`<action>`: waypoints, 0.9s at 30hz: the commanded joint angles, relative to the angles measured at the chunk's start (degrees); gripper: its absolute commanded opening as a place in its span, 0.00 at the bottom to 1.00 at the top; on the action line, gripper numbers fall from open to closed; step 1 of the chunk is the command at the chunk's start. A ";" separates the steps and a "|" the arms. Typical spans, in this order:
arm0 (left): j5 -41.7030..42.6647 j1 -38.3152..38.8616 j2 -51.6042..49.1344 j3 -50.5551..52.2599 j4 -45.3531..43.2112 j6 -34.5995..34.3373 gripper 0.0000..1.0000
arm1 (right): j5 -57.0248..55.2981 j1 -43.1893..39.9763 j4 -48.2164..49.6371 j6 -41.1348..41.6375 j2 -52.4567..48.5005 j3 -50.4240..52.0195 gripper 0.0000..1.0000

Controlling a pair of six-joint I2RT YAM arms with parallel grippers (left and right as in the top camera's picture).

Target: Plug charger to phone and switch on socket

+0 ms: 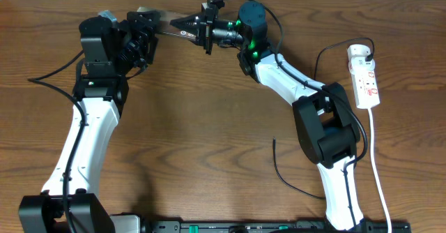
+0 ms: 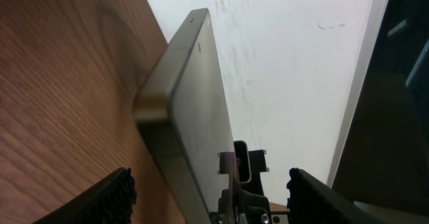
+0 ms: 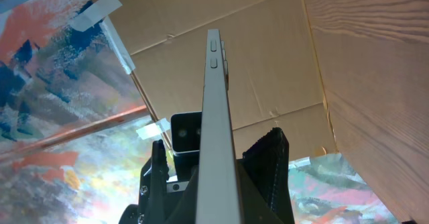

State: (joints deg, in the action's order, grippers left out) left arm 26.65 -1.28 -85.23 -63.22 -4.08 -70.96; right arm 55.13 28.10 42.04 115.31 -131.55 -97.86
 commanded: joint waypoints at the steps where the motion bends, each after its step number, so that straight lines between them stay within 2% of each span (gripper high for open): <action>1: -0.07 0.13 -0.37 0.55 -0.13 -0.28 0.71 | -1.07 0.59 0.85 0.87 1.20 -0.63 0.01; 6: -0.11 0.13 -0.39 0.55 -0.13 -0.31 0.71 | -1.09 1.33 0.85 1.03 1.20 -0.63 0.01; 14: -0.37 0.13 -0.39 0.55 -0.13 -0.94 0.41 | -1.44 2.23 1.03 1.03 1.20 -0.63 0.01; 18: -0.39 0.09 -0.50 0.55 -0.13 -0.98 0.32 | -1.38 2.36 1.09 1.11 1.20 -0.63 0.01; 24: -0.83 0.07 -0.50 0.55 -0.11 -0.98 0.31 | -1.22 2.51 3.34 2.12 1.20 -0.63 0.01; 27: -1.49 0.09 -0.50 0.55 0.13 -0.96 0.27 | -1.11 2.51 3.56 2.12 1.20 -0.63 0.01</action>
State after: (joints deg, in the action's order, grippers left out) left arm 26.55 -1.28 -85.23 -63.22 -4.03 -72.25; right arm 54.59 30.15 44.66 116.77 -131.55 -97.86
